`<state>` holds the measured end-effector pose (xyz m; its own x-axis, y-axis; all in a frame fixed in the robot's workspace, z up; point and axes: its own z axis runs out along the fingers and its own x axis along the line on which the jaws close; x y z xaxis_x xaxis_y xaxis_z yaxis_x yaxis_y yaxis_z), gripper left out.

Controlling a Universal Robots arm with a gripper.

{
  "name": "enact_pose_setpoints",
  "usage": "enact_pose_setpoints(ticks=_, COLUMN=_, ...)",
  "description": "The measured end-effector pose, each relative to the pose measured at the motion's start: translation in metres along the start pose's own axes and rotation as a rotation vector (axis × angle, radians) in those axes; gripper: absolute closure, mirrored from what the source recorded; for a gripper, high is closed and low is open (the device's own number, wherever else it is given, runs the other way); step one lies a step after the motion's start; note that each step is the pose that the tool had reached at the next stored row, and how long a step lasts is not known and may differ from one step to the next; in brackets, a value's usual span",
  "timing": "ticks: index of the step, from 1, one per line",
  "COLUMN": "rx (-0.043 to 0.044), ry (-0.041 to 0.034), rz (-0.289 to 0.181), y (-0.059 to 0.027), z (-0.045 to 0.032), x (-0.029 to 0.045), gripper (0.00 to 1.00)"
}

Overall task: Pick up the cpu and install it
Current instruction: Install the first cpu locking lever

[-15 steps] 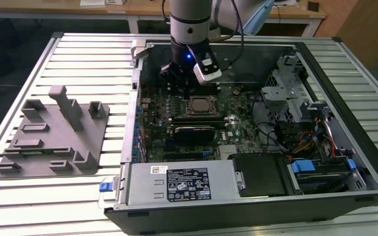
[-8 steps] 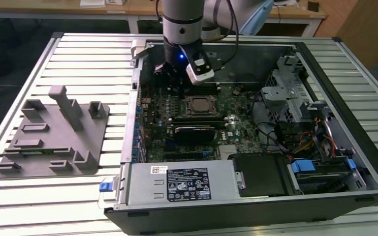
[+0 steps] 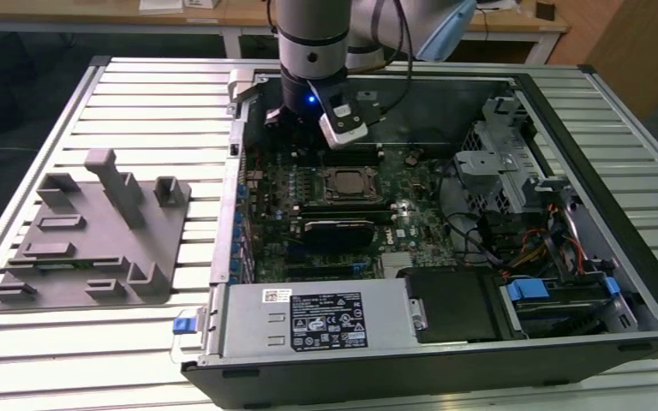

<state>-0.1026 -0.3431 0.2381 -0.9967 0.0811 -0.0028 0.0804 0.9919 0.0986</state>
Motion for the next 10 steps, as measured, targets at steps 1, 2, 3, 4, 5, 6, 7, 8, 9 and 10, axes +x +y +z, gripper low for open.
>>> enact_pose_setpoints(ticks=1, rx=-0.0095, ry=0.0007, rz=0.000, y=0.0000, z=0.0000, x=0.0003, gripper=0.89)
enact_pose_setpoints(ticks=2, rx=-0.0194, ry=0.0016, rz=0.000, y=0.0000, z=0.0000, x=0.0006, gripper=0.89)
enact_pose_setpoints(ticks=3, rx=-0.0291, ry=0.0024, rz=0.000, y=0.0000, z=0.0000, x=0.0008, gripper=0.89)
enact_pose_setpoints(ticks=4, rx=-0.0386, ry=0.0031, rz=0.000, y=-0.0001, z=0.0000, x=0.0009, gripper=0.89)
enact_pose_setpoints(ticks=5, rx=-0.0487, ry=0.0039, rz=0.001, y=-0.0001, z=0.0000, x=0.0011, gripper=0.89)
enact_pose_setpoints(ticks=6, rx=-0.0580, ry=0.0047, rz=0.001, y=-0.0001, z=0.0000, x=0.0012, gripper=0.89)
enact_pose_setpoints(ticks=7, rx=-0.0673, ry=0.0054, rz=0.001, y=-0.0001, z=0.0000, x=0.0013, gripper=0.89)
enact_pose_setpoints(ticks=8, rx=-0.0767, ry=0.0062, rz=0.001, y=-0.0001, z=0.0000, x=0.0014, gripper=0.89)
enact_pose_setpoints(ticks=9, rx=-0.0861, ry=0.0070, rz=0.001, y=-0.0001, z=0.0000, x=0.0014, gripper=0.89)
enact_pose_setpoints(ticks=10, rx=-0.0953, ry=0.0077, rz=0.001, y=-0.0001, z=0.0000, x=0.0015, gripper=0.89)
